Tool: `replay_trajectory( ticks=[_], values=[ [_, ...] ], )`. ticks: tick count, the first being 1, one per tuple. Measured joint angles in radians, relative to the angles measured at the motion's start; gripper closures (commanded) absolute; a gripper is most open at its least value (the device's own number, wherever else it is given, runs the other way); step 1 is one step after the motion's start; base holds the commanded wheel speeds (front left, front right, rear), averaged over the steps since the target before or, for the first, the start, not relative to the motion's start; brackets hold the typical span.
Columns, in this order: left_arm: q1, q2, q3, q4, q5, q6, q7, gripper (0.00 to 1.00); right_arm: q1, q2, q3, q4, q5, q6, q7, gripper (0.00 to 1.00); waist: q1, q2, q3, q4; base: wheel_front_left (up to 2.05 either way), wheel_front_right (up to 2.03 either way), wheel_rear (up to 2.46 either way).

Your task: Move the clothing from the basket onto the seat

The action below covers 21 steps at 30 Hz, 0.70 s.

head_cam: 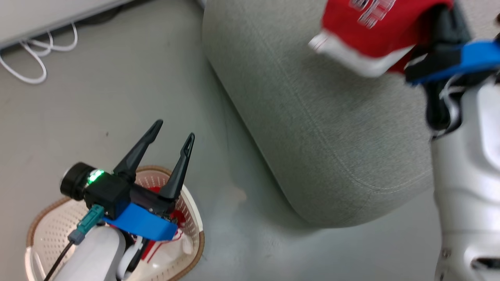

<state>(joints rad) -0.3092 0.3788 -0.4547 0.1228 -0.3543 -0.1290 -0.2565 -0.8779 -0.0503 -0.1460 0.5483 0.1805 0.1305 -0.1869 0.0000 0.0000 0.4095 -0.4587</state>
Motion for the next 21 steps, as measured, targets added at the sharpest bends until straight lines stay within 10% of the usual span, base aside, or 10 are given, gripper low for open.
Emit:
replay_trajectory(
  ticks=[8,20,21],
  values=[
    [-0.141,0.032,-0.047,-0.085,0.023,0.000,0.022,0.00,-0.293,-0.145,-0.298,0.171,-0.245,0.000,-0.006,1.00,0.0002,0.0000,0.216,0.075,0.00,0.00,0.00],
    [-0.165,0.060,-0.037,-0.140,0.044,0.008,0.015,0.00,-0.337,-0.171,-0.520,0.322,-0.382,0.000,-0.044,1.00,0.0003,0.0000,0.402,0.194,0.00,0.00,0.00],
    [-0.165,0.061,-0.037,-0.139,0.044,0.008,0.012,0.00,-0.336,-0.168,-0.525,0.332,-0.394,0.000,-0.047,0.57,0.0003,-0.0001,0.405,0.200,0.00,0.00,0.00]
  ],
)
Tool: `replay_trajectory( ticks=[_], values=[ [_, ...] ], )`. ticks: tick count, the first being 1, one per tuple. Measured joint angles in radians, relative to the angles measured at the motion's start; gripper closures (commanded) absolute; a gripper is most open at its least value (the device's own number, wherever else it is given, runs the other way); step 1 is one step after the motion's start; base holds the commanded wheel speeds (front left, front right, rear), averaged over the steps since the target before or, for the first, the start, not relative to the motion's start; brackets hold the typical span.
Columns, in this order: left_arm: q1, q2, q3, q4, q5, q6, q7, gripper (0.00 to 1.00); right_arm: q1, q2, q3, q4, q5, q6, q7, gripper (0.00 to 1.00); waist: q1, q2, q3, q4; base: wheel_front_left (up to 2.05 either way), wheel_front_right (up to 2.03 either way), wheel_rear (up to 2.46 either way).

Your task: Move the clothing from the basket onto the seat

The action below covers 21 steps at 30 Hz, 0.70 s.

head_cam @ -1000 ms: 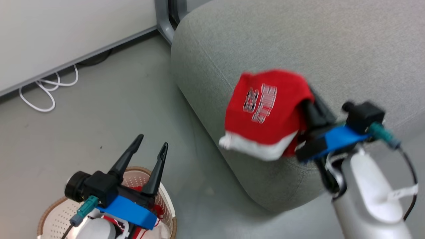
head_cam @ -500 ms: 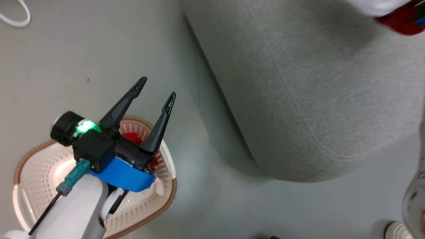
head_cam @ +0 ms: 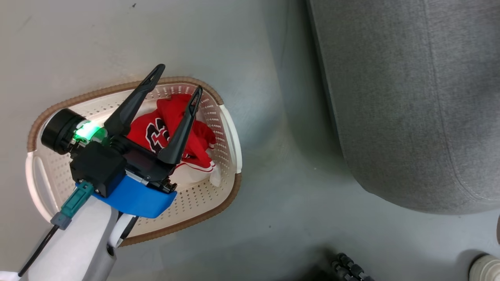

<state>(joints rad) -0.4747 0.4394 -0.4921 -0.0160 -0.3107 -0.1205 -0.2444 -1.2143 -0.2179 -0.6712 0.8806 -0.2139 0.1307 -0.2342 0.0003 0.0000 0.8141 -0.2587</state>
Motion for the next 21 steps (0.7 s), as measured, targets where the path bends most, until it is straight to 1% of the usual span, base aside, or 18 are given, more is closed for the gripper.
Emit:
replay_trajectory(
  ticks=[1,2,3,5,10,17,21],
  values=[
    [0.000,-0.001,-0.002,0.002,0.000,0.000,-0.001,0.00,0.000,0.005,-0.008,0.008,-0.005,0.000,-0.005,0.14,0.0000,0.0000,0.000,0.005,0.00,0.00,0.00],
    [0.000,-0.001,-0.002,0.002,0.000,0.000,-0.001,0.00,0.000,0.005,-0.008,0.008,-0.005,0.000,-0.005,0.00,0.0000,0.0000,0.000,0.005,0.00,0.00,0.00],
    [0.000,-0.003,-0.006,0.009,0.000,0.000,-0.004,0.00,0.000,0.008,-0.017,0.032,-0.022,0.000,-0.005,0.00,-0.0001,0.0000,-0.010,0.009,0.00,0.00,0.00],
    [0.000,-0.005,-0.007,0.012,0.000,0.000,-0.004,0.00,0.000,0.008,-0.016,0.038,-0.031,0.000,-0.007,0.00,-0.0001,0.0000,-0.016,0.010,0.00,0.00,0.00],
    [-0.002,-0.019,-0.016,0.046,-0.008,0.000,-0.010,0.00,0.004,0.008,0.016,0.065,-0.079,0.000,-0.016,0.00,-0.0001,0.0000,-0.057,0.016,0.00,0.00,0.00],
    [0.013,-0.062,-0.021,0.104,-0.033,-0.001,-0.016,0.00,0.072,0.021,0.039,0.073,-0.082,0.000,-0.026,0.00,-0.0002,0.0000,-0.145,0.027,0.00,0.00,0.00],
    [0.023,-0.101,-0.009,0.124,-0.043,-0.003,-0.017,0.00,0.143,0.033,0.056,0.040,-0.072,0.000,-0.027,0.00,-0.0002,0.0000,-0.204,0.039,0.00,0.00,0.00]
  ],
)
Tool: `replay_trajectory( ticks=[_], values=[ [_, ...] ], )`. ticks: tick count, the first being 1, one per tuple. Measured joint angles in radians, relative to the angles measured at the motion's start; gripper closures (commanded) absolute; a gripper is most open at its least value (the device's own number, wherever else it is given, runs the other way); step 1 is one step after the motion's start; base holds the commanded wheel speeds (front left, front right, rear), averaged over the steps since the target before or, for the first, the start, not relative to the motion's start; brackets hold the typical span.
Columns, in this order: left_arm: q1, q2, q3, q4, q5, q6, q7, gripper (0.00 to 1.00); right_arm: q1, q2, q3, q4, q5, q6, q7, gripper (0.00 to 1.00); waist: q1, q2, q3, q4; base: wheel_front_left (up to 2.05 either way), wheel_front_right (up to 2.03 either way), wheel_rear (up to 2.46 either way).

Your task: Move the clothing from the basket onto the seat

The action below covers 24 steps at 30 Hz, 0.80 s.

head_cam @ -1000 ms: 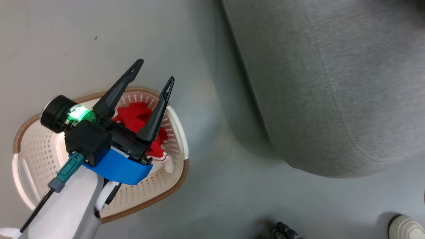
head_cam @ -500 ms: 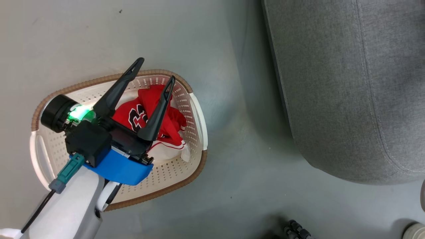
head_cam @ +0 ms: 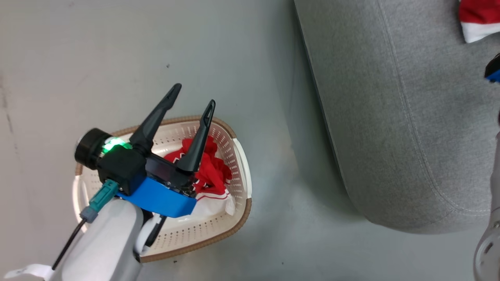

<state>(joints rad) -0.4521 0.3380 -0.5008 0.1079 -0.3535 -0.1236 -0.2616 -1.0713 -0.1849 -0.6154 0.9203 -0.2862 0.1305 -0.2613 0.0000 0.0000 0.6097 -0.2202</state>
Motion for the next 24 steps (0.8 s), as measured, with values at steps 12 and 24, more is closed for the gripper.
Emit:
replay_trajectory(
  ticks=[12,24],
  values=[
    [0.134,-0.103,0.058,0.074,-0.017,-0.002,0.000,0.00,0.357,0.101,0.231,-0.323,0.132,0.000,-0.001,0.00,-0.0002,0.0001,-0.224,0.064,0.00,0.00,0.00],
    [0.302,-0.161,0.164,0.159,-0.044,-0.005,0.000,0.00,0.757,0.134,0.494,-0.515,0.269,0.000,0.001,0.00,-0.0004,0.0001,-0.462,0.116,0.00,0.00,0.00]
  ],
)
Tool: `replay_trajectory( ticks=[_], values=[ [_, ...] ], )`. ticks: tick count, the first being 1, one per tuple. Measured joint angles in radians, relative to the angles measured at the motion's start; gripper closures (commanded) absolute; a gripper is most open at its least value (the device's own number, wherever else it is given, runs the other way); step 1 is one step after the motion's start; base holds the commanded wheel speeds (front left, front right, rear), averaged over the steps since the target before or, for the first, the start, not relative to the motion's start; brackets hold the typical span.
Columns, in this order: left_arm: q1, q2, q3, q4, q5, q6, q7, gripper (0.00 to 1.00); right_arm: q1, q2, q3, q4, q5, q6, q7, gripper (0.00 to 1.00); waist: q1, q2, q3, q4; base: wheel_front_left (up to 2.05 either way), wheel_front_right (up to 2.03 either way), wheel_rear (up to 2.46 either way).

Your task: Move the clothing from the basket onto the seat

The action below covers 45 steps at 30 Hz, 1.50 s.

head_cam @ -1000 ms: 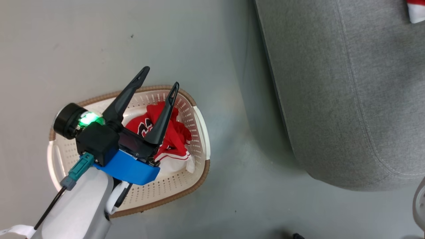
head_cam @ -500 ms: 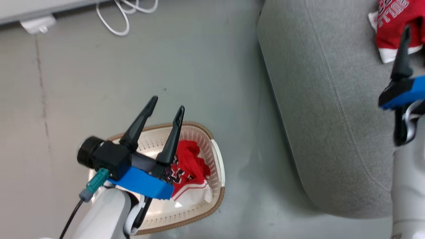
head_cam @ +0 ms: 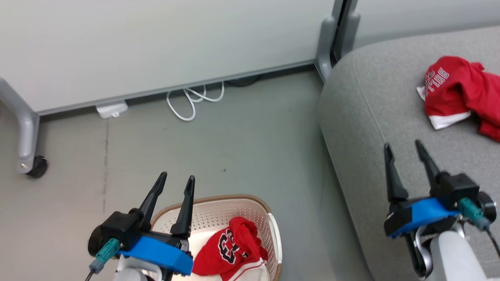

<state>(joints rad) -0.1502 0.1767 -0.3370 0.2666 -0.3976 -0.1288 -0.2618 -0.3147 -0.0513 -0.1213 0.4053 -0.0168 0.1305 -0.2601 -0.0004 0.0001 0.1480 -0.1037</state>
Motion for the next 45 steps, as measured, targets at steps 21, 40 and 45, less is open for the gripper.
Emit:
replay_trajectory(
  ticks=[21,40,45],
  values=[
    [0.104,-0.004,0.181,0.107,-0.001,0.000,0.000,0.00,0.270,0.001,0.105,-0.201,0.079,0.000,0.079,0.00,0.0002,0.0000,-0.152,0.131,0.00,0.00,0.00],
    [0.103,-0.017,0.206,0.075,0.046,0.000,0.000,0.00,0.286,0.001,0.121,-0.226,0.079,0.000,0.109,0.00,0.0003,0.0000,-0.130,0.129,0.00,0.00,0.00],
    [0.101,-0.016,0.195,0.078,0.045,0.000,0.000,0.00,0.281,0.001,0.132,-0.237,0.081,0.000,0.109,0.00,0.0004,0.0000,-0.103,0.121,0.00,0.00,0.00]
  ],
)
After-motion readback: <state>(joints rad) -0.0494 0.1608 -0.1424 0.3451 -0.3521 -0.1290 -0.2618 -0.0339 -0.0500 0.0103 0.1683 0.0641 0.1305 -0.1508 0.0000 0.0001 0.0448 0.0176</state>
